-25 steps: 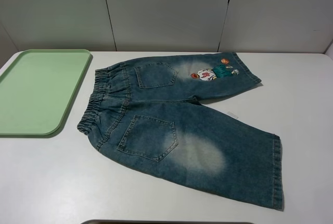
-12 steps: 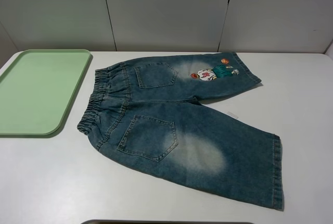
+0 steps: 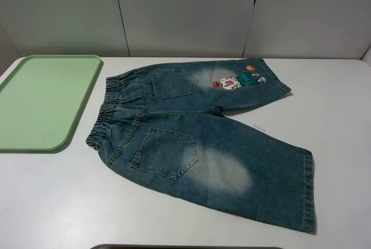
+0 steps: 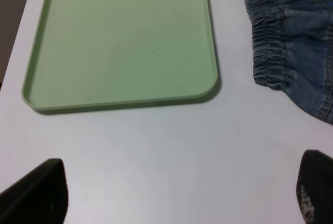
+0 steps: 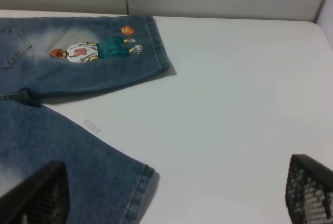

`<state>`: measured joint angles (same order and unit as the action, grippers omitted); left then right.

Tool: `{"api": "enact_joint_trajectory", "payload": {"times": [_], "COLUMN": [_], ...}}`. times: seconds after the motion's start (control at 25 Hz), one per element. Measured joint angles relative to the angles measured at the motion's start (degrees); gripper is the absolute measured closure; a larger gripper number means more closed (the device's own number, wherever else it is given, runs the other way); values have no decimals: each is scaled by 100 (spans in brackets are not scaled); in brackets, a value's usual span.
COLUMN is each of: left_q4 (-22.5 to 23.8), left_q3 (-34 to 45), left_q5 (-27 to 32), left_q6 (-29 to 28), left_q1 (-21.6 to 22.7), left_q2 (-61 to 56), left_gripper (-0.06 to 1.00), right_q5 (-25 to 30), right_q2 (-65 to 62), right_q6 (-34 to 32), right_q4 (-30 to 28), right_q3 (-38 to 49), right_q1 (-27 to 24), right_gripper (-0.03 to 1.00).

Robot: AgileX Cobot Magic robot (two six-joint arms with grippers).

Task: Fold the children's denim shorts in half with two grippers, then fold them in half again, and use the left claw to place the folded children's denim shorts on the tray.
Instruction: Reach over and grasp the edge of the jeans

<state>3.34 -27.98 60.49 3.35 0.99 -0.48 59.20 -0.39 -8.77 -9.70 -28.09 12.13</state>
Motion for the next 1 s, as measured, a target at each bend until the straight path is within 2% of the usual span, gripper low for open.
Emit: {"api": "enact_joint_trajectory", "payload": {"times": [0.2,0.28,0.4,0.52,0.68,0.84,0.92,0.96,1.0], "left_q4": [-54,-133,-188,-373,-991,-1399,-1445,-1445,-1443], "left_q3": [-6,-63,-310,-661,-1073,-1367,-1412,-1412,-1424], "left_q5": [0,0,34,48,43,37,36,36,36], "left_q6": [-27,-10,284,893,1926,2828,3239,3239,3571], "left_q1": [-484,-681,-867,-999,-1304,-1571,-1757,-1757,-1939], "left_q2": [0,0,76,488,1212,1987,2376,2376,2778], "left_gripper": [7,8,8,8,8,9,9,9,9], "right_q5": [0,5,5,86,142,174,272,329,400], "right_q2": [0,131,859,1601,2540,3152,3407,3518,3618], "right_q6": [57,277,974,1495,1678,1695,1701,1706,1712], "right_q4": [0,6,58,87,-109,-763,-1136,-1258,-1393], "right_q3": [0,-22,-394,-780,-1106,-1137,-1137,-1137,-1137], "right_q1": [0,0,299,670,1200,1853,2227,2384,2603], "right_gripper": [34,36,37,37,37,37,37,37,37]}}
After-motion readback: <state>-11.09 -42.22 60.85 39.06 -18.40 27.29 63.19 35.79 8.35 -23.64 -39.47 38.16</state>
